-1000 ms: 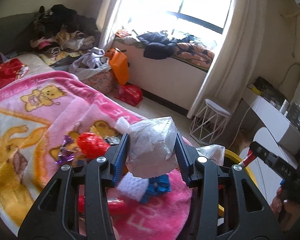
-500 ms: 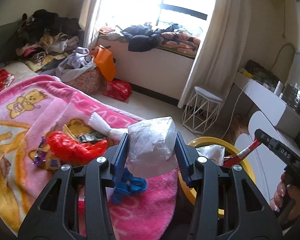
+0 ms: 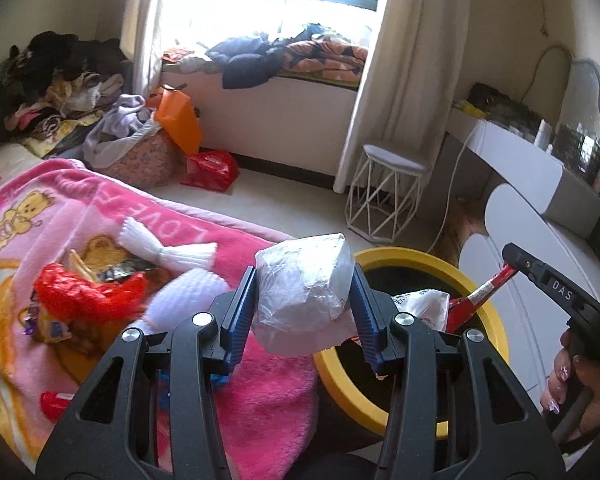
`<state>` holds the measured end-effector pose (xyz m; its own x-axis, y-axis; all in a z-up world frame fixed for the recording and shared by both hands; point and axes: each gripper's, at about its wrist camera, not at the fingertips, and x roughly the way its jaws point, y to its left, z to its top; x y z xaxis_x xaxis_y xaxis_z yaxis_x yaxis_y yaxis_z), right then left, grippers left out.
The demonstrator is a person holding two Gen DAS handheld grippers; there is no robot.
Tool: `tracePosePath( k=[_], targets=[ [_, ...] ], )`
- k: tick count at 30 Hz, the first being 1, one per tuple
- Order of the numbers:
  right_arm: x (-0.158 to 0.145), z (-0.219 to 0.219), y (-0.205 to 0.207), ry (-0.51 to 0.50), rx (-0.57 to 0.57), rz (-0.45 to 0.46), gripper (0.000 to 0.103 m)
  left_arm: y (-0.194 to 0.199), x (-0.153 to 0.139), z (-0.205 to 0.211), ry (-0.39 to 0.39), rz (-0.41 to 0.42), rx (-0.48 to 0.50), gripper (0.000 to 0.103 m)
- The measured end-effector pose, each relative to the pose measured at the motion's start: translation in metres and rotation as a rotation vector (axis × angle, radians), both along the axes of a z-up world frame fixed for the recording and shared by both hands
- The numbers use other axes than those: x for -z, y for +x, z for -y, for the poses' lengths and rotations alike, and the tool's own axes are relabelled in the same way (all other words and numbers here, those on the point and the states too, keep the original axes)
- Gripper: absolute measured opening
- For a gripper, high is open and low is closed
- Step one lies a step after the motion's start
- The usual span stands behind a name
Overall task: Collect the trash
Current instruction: 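Carry the white bag and foam net in both tools over the yellow bin, then open both tools to drop the bag and foam net into the bin, then move both open tools back to the trash on the blanket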
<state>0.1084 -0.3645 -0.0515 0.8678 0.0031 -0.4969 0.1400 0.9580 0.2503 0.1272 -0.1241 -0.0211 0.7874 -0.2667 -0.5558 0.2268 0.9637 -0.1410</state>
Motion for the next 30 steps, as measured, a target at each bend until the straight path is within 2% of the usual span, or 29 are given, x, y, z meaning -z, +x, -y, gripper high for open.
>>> tracePosePath(
  k=[9, 14, 15, 17, 18, 19, 21, 24, 30],
  targets=[
    [0.016, 0.016, 0.005, 0.015, 0.034, -0.04, 0.01, 0.01, 0.017, 0.02, 0.011, -0.037, 0.022, 0.038],
    [0.023, 0.02, 0.008, 0.042, 0.031, -0.065, 0.016, 0.016, 0.023, 0.024, -0.005, -0.055, 0.043, 0.042],
    [0.024, 0.022, 0.009, 0.047, 0.034, -0.069, 0.02, 0.017, 0.025, 0.024, -0.01, -0.061, 0.047, 0.045],
    [0.025, 0.025, 0.01, 0.064, 0.041, -0.074, 0.028, 0.019, 0.028, 0.024, -0.032, -0.085, 0.056, 0.059],
    [0.025, 0.027, 0.01, 0.073, 0.044, -0.074, 0.032, 0.019, 0.028, 0.023, -0.039, -0.086, 0.052, 0.072],
    [0.025, 0.028, 0.01, 0.081, 0.049, -0.075, 0.033, 0.018, 0.028, 0.021, -0.046, -0.08, 0.049, 0.079],
    [0.023, 0.029, 0.01, 0.082, 0.052, -0.072, 0.033, 0.018, 0.027, 0.017, -0.055, -0.083, 0.044, 0.081],
    [0.02, 0.025, 0.008, 0.085, 0.047, -0.067, 0.036, 0.016, 0.025, 0.008, -0.075, -0.08, 0.022, 0.09],
    [0.012, 0.003, 0.008, 0.085, -0.011, -0.058, 0.042, 0.008, 0.017, -0.016, -0.083, -0.049, -0.039, 0.092]
  ],
)
